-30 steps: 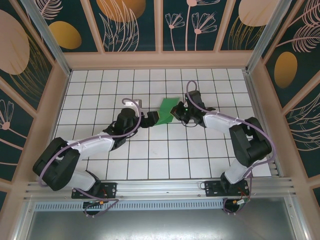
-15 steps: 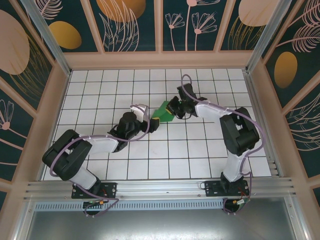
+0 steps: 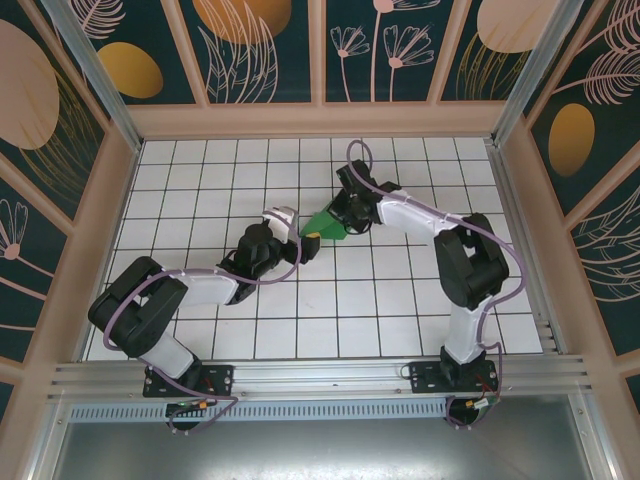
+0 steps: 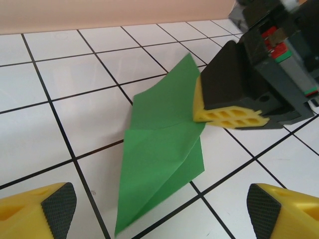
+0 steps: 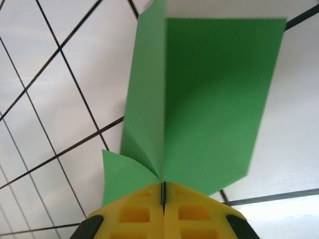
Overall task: Fold a paper plane with a square sheet of paper (pick it up from the middle)
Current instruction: Fourth fold the wing at the center of the table.
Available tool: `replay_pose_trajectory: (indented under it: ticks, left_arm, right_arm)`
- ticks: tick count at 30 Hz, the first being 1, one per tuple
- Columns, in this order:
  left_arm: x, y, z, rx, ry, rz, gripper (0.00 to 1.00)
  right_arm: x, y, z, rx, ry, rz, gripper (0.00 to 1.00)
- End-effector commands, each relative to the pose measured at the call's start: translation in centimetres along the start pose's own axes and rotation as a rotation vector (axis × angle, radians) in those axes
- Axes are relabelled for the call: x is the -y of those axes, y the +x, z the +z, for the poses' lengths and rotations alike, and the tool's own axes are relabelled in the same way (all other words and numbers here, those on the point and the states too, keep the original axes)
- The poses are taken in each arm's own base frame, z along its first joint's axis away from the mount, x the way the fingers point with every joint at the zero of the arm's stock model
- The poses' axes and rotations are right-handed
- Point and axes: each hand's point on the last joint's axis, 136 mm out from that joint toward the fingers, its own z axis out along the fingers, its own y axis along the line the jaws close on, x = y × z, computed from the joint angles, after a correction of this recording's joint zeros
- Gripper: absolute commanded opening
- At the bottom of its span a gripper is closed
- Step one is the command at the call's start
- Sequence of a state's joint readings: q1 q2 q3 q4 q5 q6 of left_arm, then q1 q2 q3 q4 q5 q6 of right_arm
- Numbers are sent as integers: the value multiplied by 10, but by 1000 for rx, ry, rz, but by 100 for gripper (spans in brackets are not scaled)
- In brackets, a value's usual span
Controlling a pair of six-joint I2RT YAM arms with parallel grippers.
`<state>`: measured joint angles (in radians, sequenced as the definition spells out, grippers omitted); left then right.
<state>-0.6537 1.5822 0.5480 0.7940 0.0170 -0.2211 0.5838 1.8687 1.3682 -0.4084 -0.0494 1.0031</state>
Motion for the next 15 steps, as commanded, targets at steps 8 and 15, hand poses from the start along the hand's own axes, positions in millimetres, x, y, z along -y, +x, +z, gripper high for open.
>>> replay_pose_trajectory:
  ticks: [8, 15]
  left_arm:
    - [2, -13, -4, 46, 0, -37, 91]
    - [-3, -22, -17, 85, -31, -37, 91]
  right_arm:
    - [-20, -13, -35, 85, -33, -50, 0]
    - [-40, -8, -37, 93, -42, -139, 0]
